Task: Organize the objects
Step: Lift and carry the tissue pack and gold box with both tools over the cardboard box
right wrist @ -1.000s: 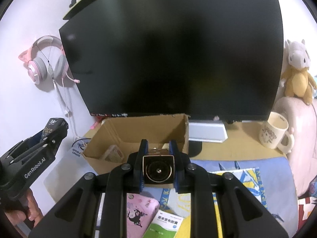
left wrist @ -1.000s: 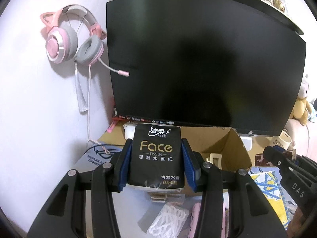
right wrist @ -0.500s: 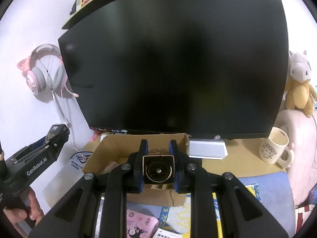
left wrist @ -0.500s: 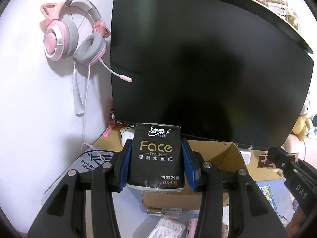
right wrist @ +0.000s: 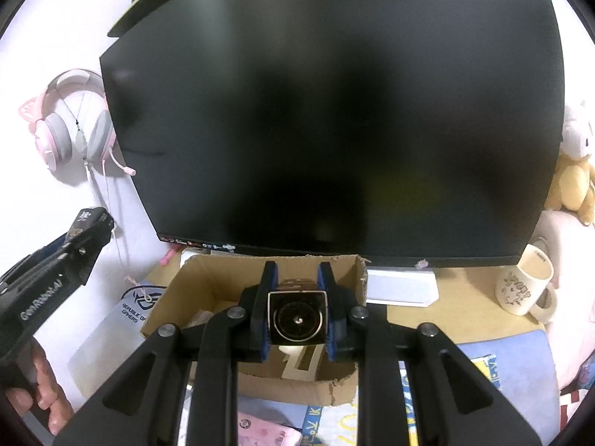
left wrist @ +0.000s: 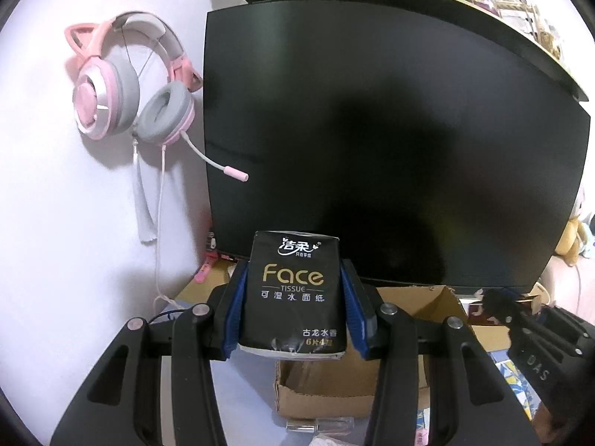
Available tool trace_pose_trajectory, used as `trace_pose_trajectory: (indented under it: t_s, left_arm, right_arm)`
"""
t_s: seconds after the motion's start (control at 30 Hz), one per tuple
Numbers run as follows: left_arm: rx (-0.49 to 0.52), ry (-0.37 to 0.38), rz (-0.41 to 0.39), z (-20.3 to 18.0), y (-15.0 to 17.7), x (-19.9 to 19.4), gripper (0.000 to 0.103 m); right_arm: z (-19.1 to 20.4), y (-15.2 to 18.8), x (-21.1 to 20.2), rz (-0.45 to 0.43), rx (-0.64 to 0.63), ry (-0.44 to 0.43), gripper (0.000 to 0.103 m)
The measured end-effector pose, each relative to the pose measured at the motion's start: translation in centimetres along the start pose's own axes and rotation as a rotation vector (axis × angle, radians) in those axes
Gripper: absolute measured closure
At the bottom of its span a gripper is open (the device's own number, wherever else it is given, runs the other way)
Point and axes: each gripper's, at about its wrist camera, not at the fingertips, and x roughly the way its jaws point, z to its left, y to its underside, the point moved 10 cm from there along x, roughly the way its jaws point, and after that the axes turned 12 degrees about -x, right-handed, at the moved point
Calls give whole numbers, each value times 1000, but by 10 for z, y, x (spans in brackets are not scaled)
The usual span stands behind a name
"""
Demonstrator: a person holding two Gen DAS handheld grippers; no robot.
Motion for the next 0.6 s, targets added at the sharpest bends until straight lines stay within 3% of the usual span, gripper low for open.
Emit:
trace_pose_trajectory:
  t_s: [0.23, 0.43, 0.6]
  left_arm:
    - [-10, 11, -26, -3, -6, 7, 58]
    - [-15, 37, 8, -17, 4, 22, 58]
    - [62, 14, 9, -32, 12, 29, 58]
  right_arm:
    - [9, -2, 14, -7, -32, 12, 80]
    - [11, 0, 30, -1, -49, 34, 80]
    - [9, 8, 46, 27, -15, 17, 80]
